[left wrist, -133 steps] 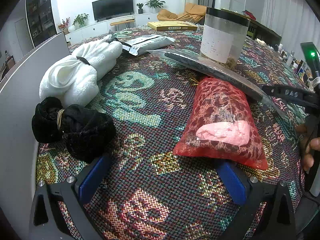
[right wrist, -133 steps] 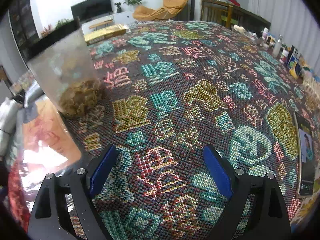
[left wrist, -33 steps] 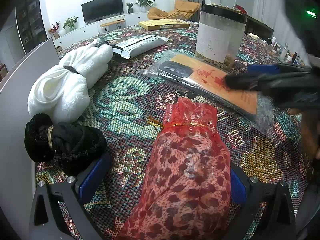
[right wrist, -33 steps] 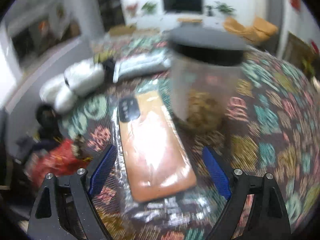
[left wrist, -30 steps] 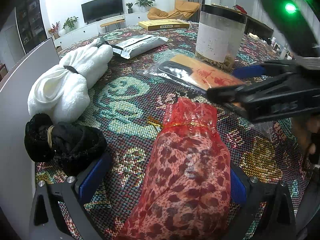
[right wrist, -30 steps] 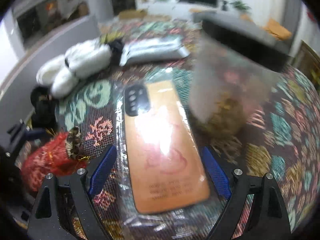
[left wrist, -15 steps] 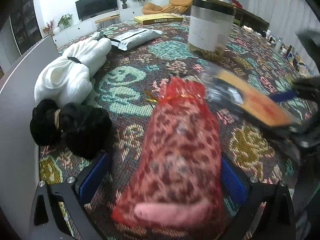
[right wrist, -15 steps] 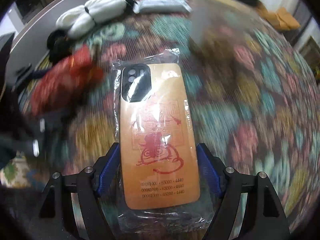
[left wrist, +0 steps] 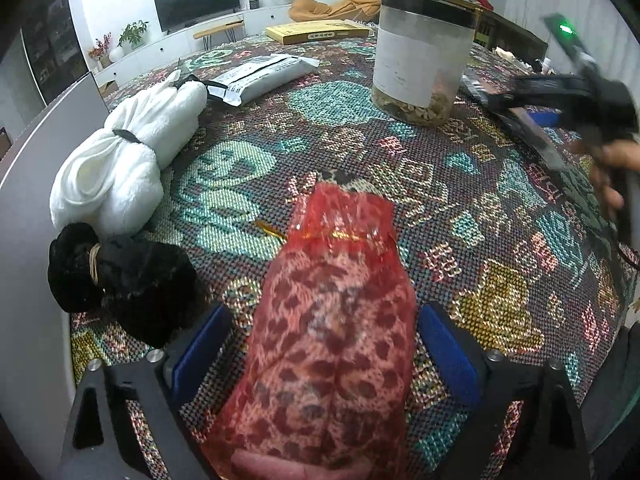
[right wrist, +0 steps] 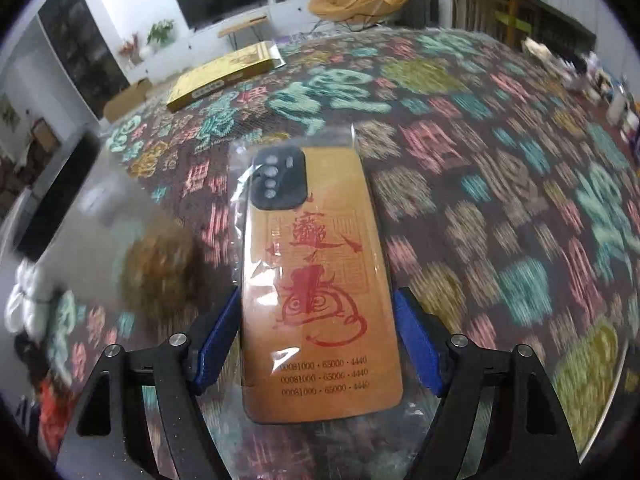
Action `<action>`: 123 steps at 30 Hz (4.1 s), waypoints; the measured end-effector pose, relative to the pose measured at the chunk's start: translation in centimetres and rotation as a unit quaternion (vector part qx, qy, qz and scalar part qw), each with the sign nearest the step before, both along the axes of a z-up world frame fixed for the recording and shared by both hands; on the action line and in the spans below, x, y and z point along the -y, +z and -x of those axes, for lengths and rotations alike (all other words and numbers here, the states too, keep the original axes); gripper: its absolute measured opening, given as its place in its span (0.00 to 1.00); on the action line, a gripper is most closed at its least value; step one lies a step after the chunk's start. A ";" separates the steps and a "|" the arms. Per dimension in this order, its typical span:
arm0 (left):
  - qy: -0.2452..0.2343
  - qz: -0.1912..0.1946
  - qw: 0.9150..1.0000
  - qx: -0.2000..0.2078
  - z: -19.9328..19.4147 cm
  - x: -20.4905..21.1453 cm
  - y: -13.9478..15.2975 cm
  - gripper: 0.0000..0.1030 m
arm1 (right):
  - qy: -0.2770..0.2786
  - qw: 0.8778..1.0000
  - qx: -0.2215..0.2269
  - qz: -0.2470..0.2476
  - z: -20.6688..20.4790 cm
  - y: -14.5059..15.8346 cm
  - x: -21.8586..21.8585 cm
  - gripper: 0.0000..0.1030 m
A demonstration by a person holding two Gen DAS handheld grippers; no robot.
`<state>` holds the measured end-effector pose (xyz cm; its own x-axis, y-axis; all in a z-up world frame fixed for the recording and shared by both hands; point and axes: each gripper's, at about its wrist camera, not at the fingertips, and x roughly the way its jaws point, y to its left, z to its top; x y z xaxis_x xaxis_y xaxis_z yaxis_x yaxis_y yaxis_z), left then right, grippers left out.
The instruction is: Organize soft objects
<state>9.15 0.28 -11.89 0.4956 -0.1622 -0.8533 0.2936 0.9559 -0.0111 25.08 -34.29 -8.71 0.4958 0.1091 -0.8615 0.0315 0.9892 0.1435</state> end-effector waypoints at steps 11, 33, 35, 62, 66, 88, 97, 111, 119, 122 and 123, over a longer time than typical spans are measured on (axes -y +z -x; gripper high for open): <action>0.009 0.074 0.997 0.004 -1.7 -1.0 2.8 0.29 | -0.014 1.000 -0.018 -0.005 -1.8 1.8 0.1 0.74; 0.212 0.082 0.967 0.117 8.9 -28.0 16.4 0.29 | 0.260 0.930 0.094 -0.242 13.2 21.5 -29.1 0.75; 0.238 0.060 0.962 0.116 9.8 -29.7 15.9 0.32 | 0.285 0.921 0.079 -0.252 13.8 21.0 -32.8 0.77; 0.041 0.118 0.990 0.070 7.4 -8.3 9.9 0.95 | -0.098 0.994 0.034 -0.033 16.4 3.0 -13.0 0.81; 0.031 0.057 0.997 0.039 5.0 -4.5 4.7 0.95 | -0.153 0.987 0.030 0.029 14.7 2.0 -10.5 0.81; 0.050 0.020 0.997 0.050 1.0 -4.8 -0.2 1.00 | -0.168 0.982 0.041 0.078 13.4 -0.4 -10.2 0.89; 0.050 0.019 0.997 0.050 1.0 -4.8 -0.3 1.00 | -0.168 0.982 0.041 0.078 13.4 -0.4 -10.2 0.89; 0.051 0.019 0.997 0.050 1.0 -4.8 -0.3 1.00 | -0.168 0.982 0.041 0.078 13.3 -0.5 -10.2 0.89; 0.051 0.019 0.997 0.050 1.0 -4.8 -0.3 1.00 | -0.168 0.982 0.041 0.078 13.3 -0.5 -10.2 0.89; 0.051 0.019 0.997 0.050 1.0 -4.8 -0.3 1.00 | -0.168 0.982 0.041 0.078 13.3 -0.5 -10.2 0.89; 0.051 0.019 0.997 0.050 1.0 -4.8 -0.3 1.00 | -0.168 0.982 0.041 0.078 13.3 -0.5 -10.2 0.89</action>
<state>8.11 5.06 -12.17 0.5937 -0.1381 -0.7927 0.1965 0.9802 -0.0236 11.75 -24.14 -9.16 0.5497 -0.2033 -0.8103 0.3546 0.9350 0.0060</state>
